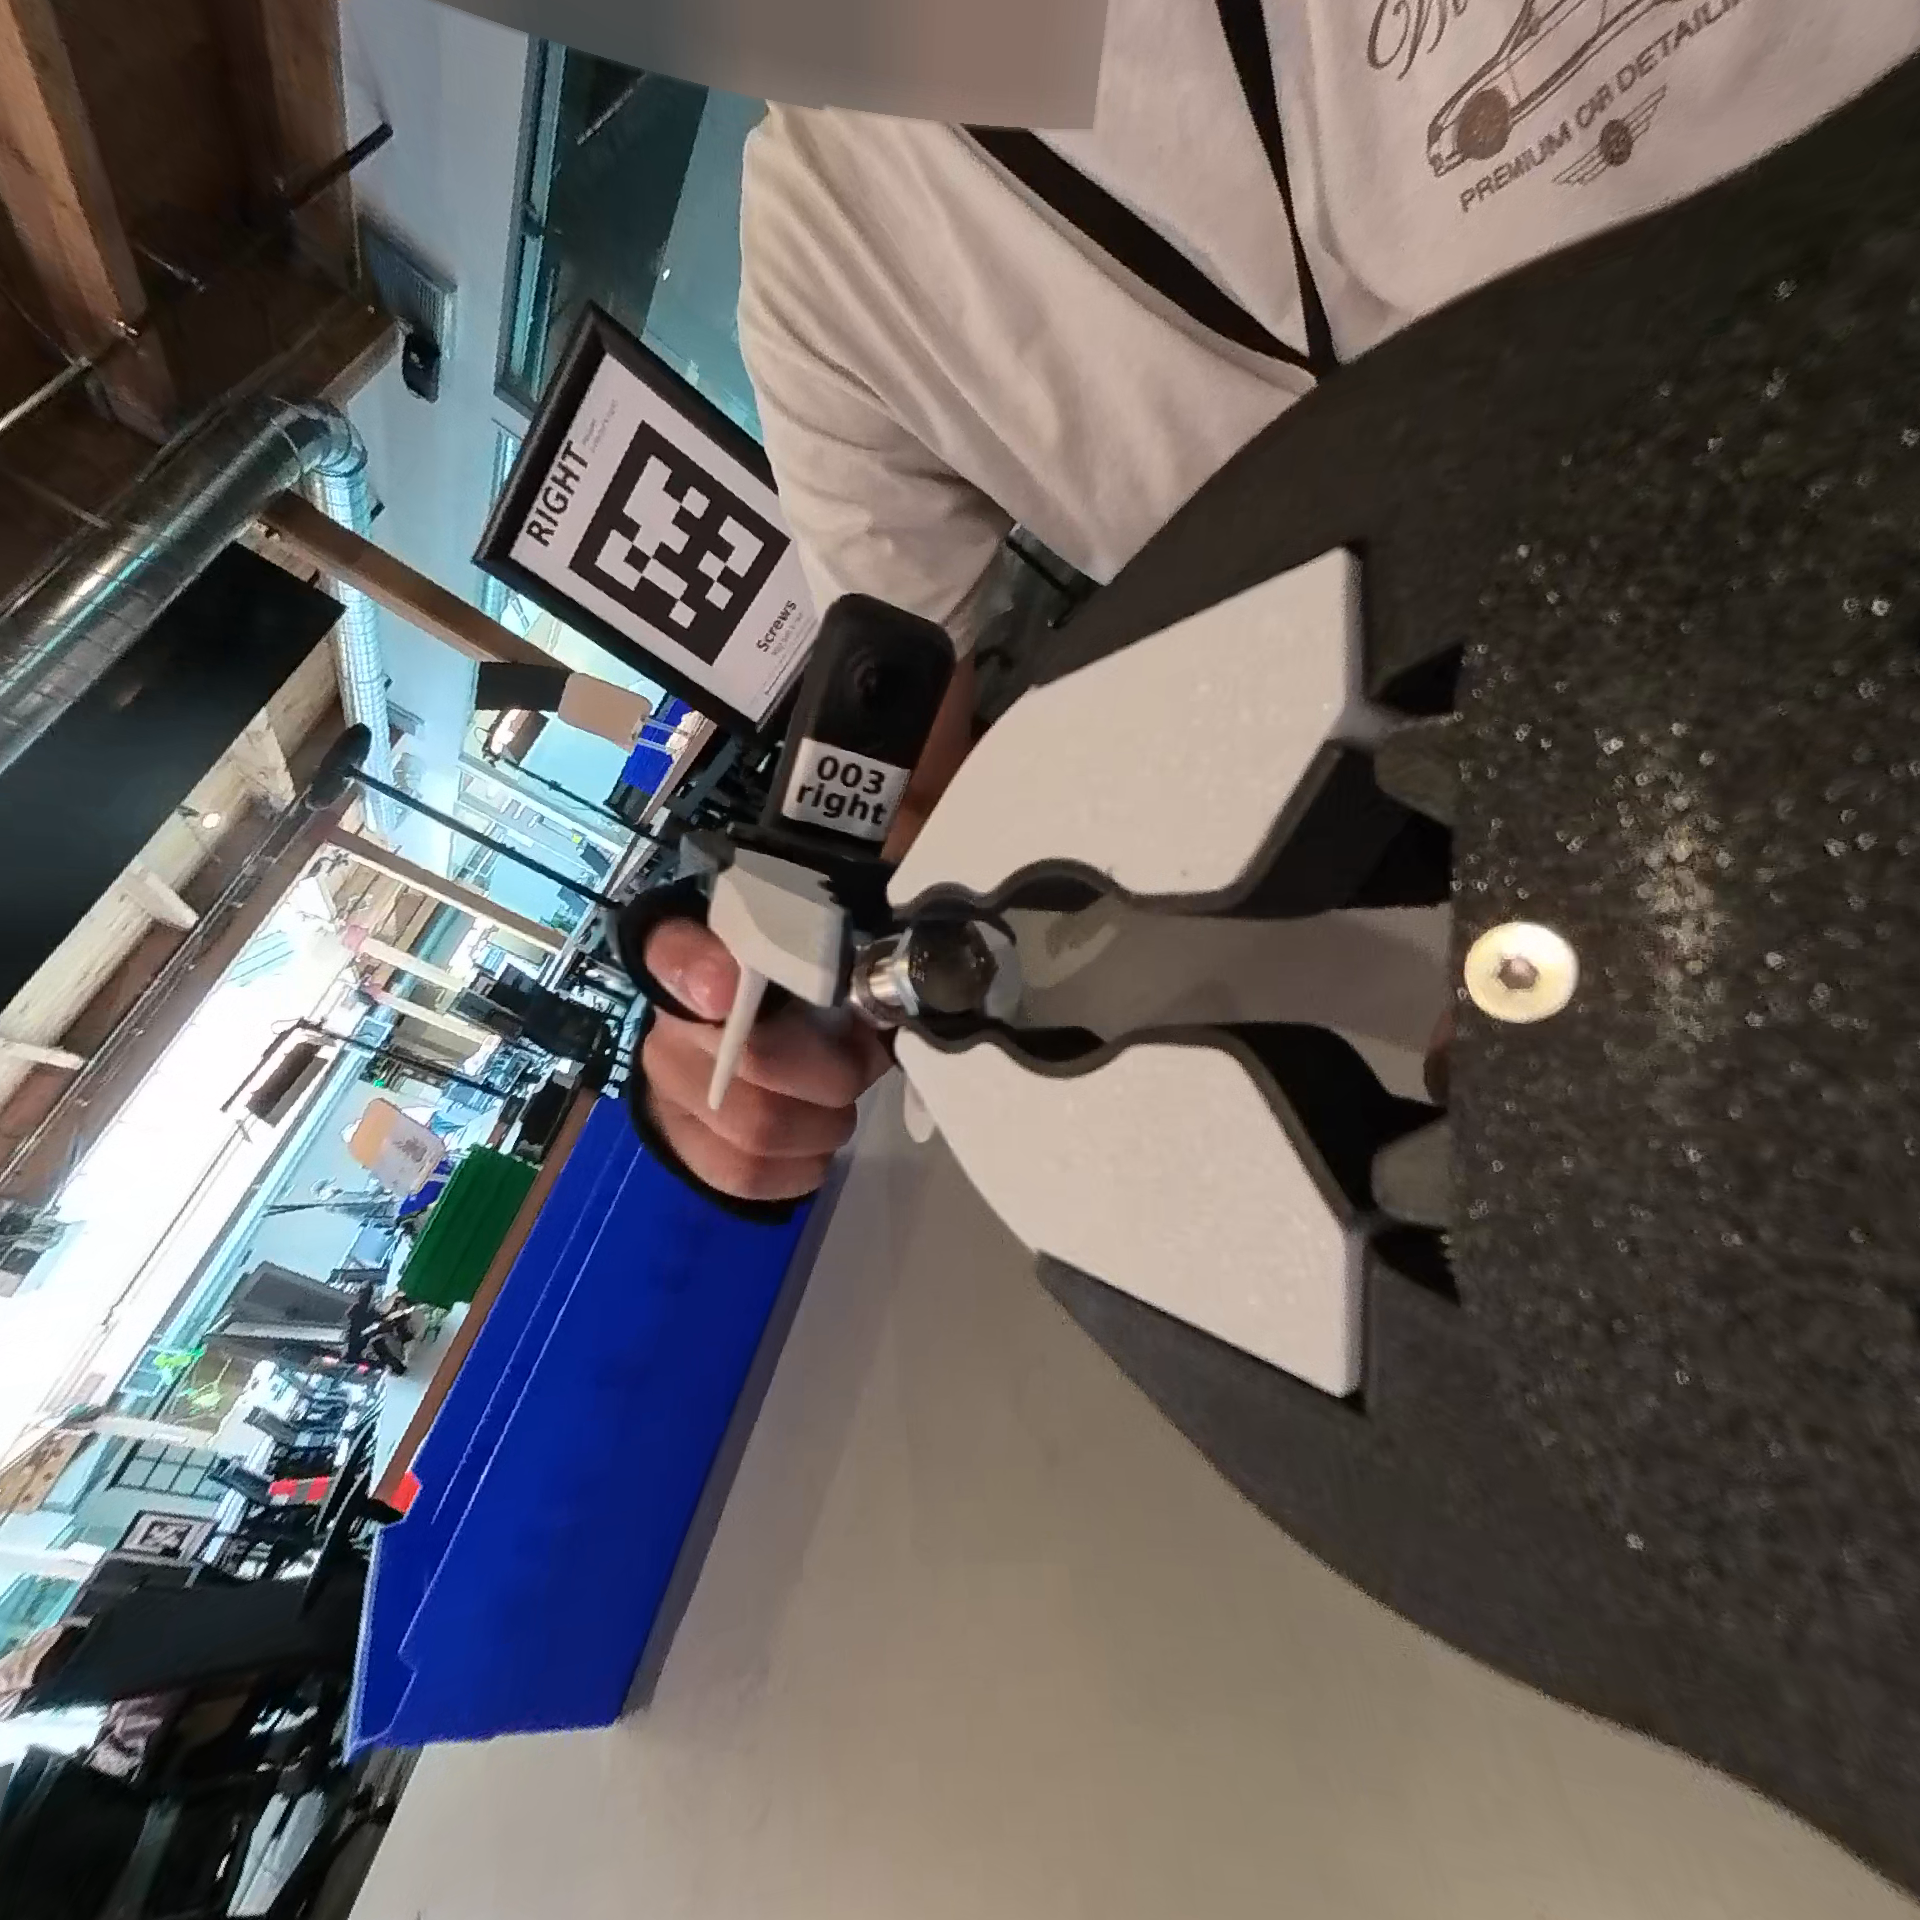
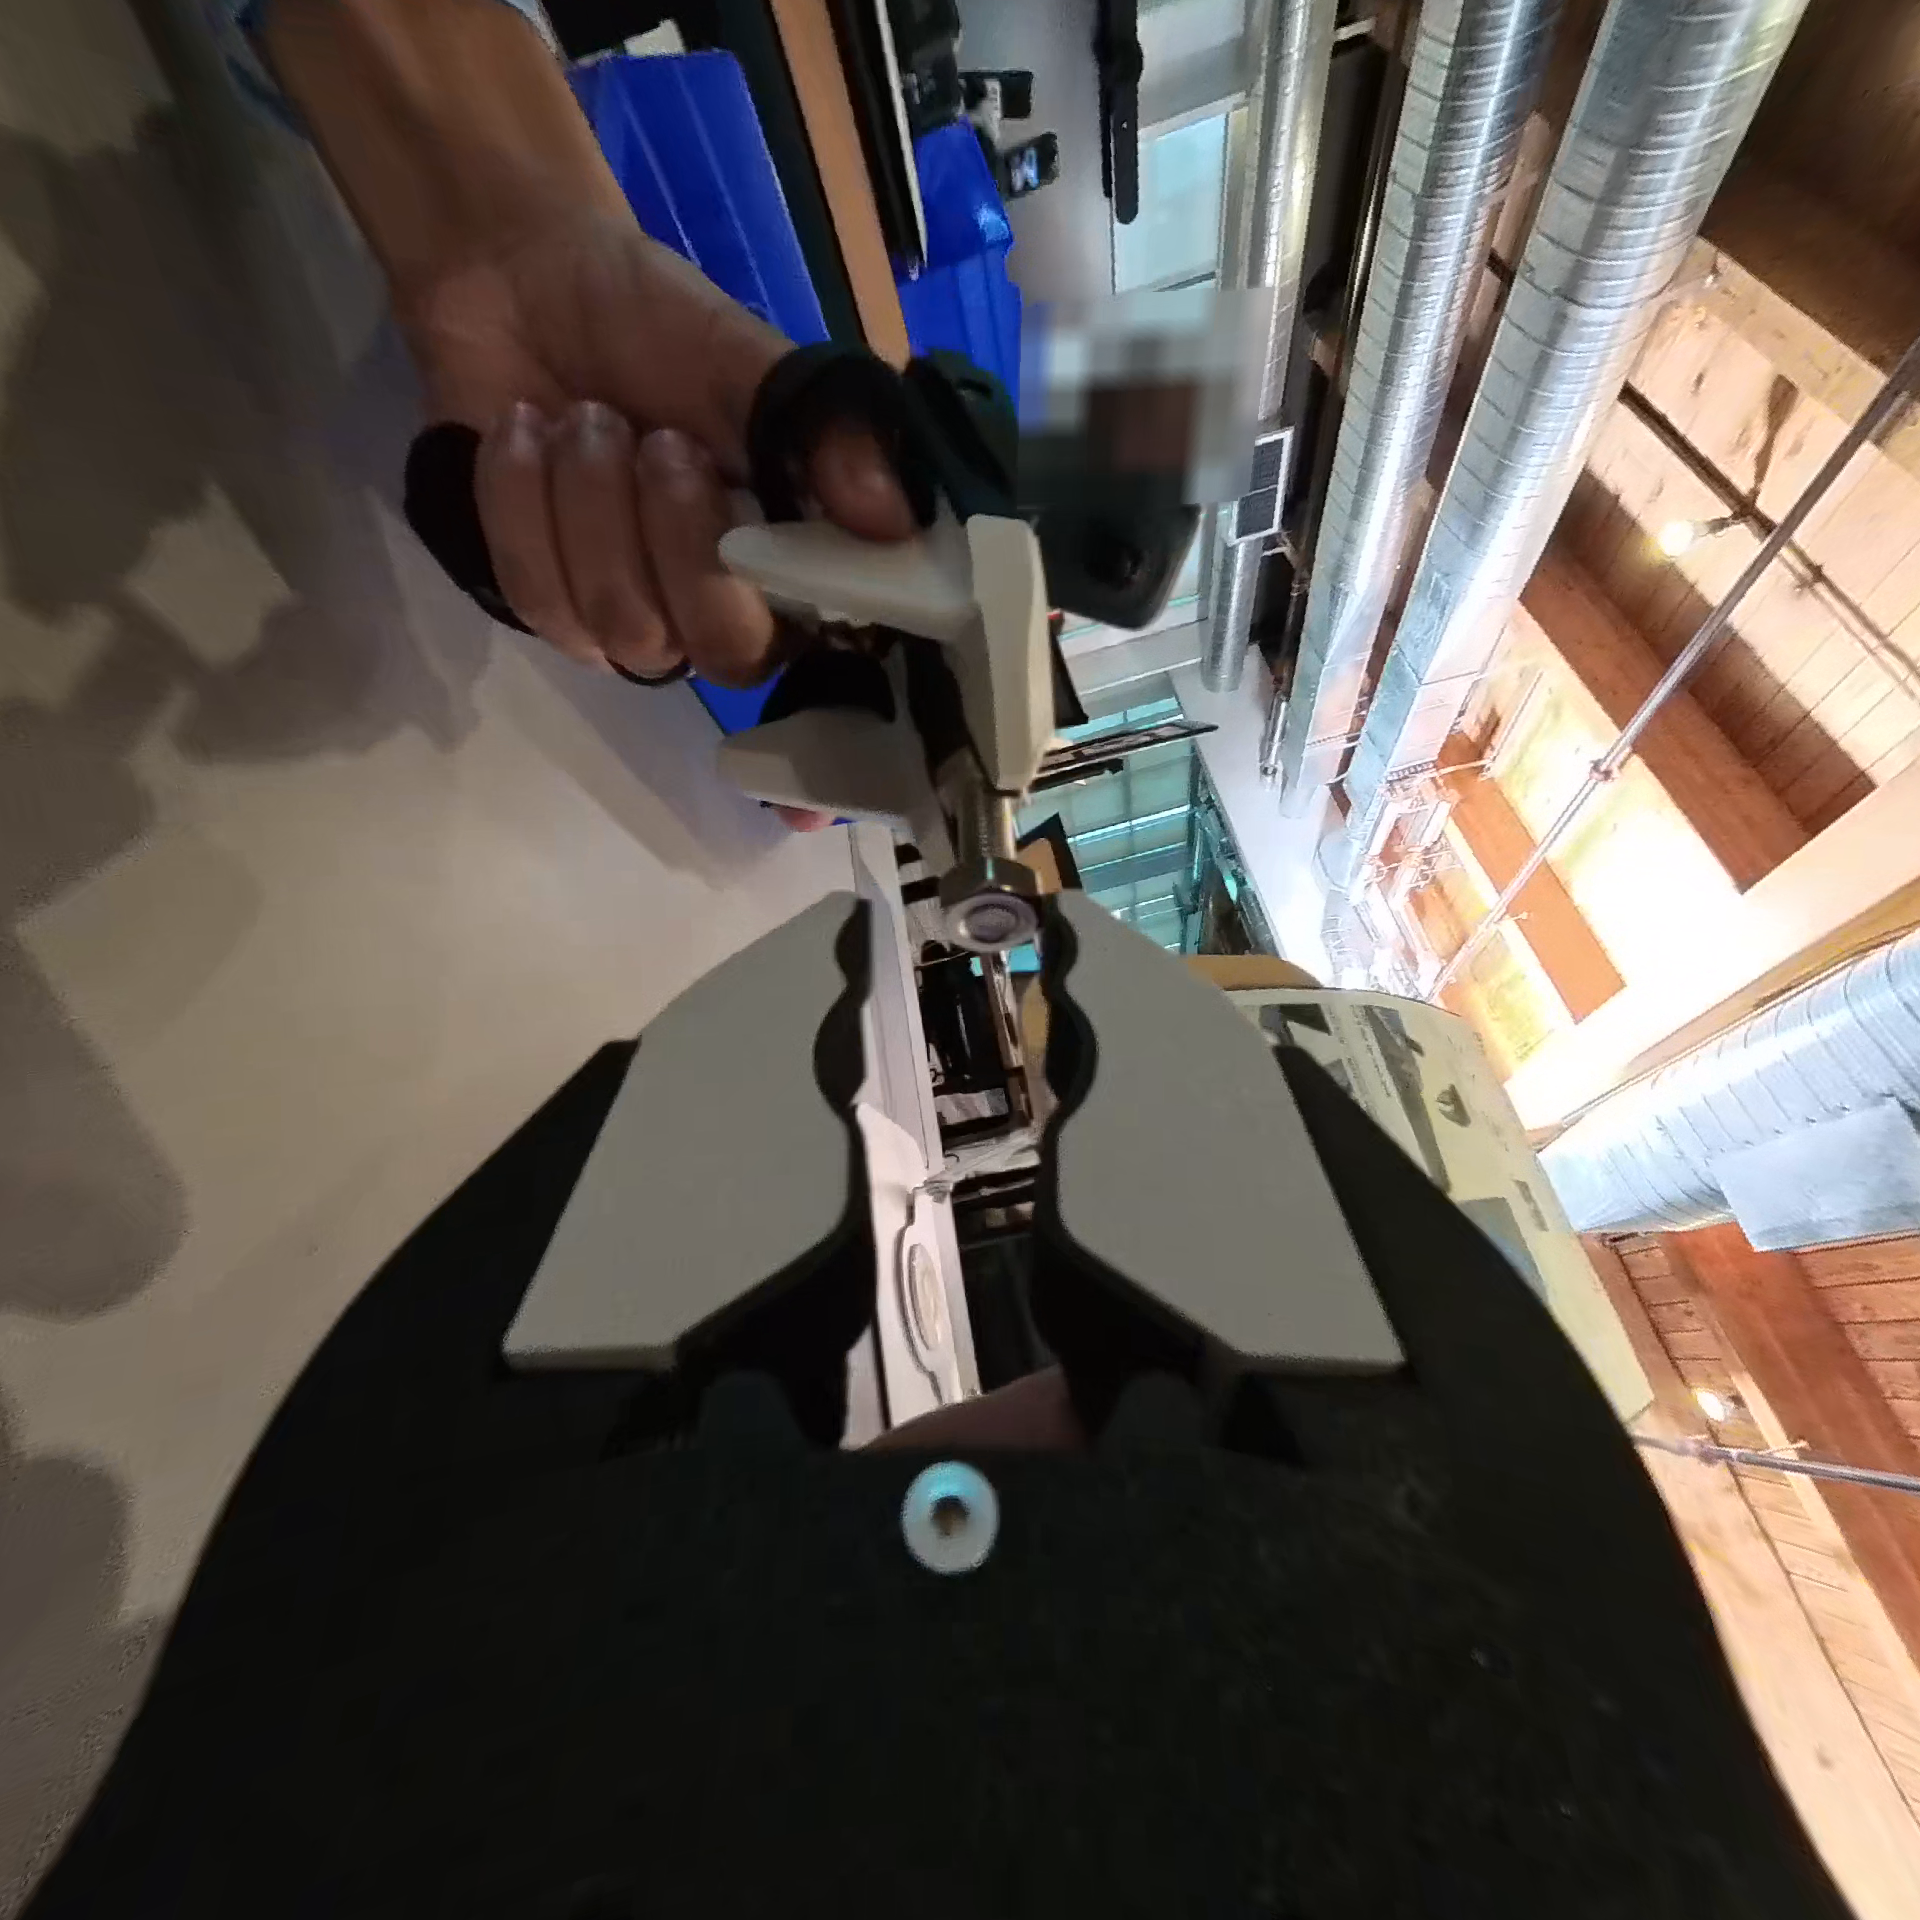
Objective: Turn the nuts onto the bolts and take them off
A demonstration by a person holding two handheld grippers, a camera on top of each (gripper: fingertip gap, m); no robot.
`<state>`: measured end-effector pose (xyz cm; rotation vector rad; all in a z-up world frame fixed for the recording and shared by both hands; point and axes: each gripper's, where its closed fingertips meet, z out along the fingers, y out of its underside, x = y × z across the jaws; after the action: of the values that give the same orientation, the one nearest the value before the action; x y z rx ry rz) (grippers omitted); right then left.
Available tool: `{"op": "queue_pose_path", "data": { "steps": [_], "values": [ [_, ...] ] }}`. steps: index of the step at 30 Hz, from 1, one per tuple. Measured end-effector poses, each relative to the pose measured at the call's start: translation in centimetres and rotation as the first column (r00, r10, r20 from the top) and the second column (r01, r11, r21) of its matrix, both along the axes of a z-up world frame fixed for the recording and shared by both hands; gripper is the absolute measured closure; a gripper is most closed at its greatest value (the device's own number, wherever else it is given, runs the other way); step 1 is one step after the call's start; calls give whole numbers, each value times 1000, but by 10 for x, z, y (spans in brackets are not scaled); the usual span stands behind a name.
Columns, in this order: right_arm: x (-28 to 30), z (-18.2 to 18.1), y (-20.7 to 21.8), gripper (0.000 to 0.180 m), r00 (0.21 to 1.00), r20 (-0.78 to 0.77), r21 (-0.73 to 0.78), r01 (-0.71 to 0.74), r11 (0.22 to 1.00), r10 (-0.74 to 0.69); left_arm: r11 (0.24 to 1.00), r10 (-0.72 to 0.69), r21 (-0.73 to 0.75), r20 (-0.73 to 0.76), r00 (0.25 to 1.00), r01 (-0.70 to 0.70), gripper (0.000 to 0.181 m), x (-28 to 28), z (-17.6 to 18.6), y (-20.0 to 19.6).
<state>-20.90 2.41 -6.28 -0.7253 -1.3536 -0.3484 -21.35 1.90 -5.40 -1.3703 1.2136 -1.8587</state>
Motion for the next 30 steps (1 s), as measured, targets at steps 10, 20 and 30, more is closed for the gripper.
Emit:
{"op": "queue_pose_path", "data": {
  "steps": [10, 20, 30],
  "values": [
    [-5, -2, 0, 162, 933, -351, -676, -307, 670, 74, 983, 79, 166, -30, 996, -73, 164, -1, -3, 0],
    [-11, -1, 2, 162, 697, -620, -457, -693, -557, -360, 885, 219, 433, -66, 973, -170, 164, -5, -8, 10],
    [-8, -5, 12, 132, 786, -607, -794, -606, 44, -117, 966, 156, 209, -2, 988, -152, 164, -9, 4, 17]
  ]
}}
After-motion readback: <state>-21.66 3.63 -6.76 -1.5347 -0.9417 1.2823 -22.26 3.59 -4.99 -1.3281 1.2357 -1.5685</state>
